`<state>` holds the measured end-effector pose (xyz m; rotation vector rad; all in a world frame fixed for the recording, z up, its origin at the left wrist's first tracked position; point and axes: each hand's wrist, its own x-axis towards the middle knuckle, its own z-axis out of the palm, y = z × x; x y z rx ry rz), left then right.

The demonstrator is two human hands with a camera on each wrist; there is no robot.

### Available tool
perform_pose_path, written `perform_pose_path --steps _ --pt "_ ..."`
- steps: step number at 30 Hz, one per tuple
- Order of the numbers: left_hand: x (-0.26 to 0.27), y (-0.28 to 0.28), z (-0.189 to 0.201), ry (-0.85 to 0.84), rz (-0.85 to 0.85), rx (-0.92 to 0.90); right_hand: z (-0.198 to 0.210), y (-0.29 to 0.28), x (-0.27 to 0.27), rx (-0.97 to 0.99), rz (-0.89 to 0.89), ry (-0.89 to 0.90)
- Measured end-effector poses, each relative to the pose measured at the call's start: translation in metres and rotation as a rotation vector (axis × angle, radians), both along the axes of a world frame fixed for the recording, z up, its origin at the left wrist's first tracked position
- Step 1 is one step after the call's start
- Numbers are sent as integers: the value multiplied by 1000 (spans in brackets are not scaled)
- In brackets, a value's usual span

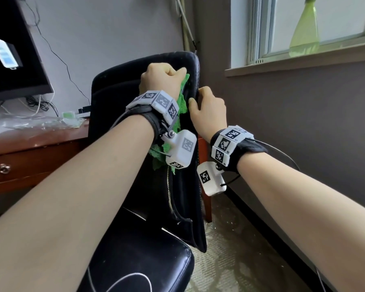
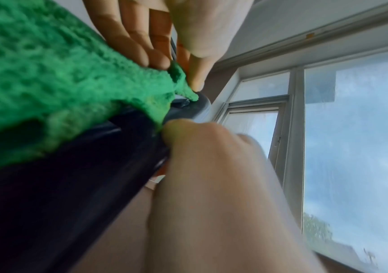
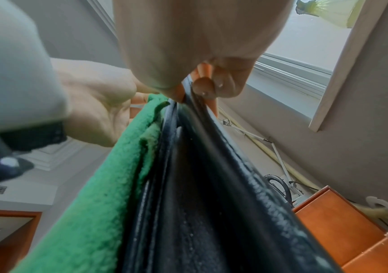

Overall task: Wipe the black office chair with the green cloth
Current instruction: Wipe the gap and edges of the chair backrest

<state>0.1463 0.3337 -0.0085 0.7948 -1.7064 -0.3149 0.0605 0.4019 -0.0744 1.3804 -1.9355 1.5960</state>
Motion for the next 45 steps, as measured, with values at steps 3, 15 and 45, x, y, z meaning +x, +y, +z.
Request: perform_pose_path --steps 3,15,45 --pt "1 0 4 -5 -25 56 0 0 0 7 -4 -2" --pt "14 16 -20 -173 83 -12 0 1 0 12 -12 -16" --pt "50 25 -122 -159 32 -2 -2 -2 0 -21 -40 -30"
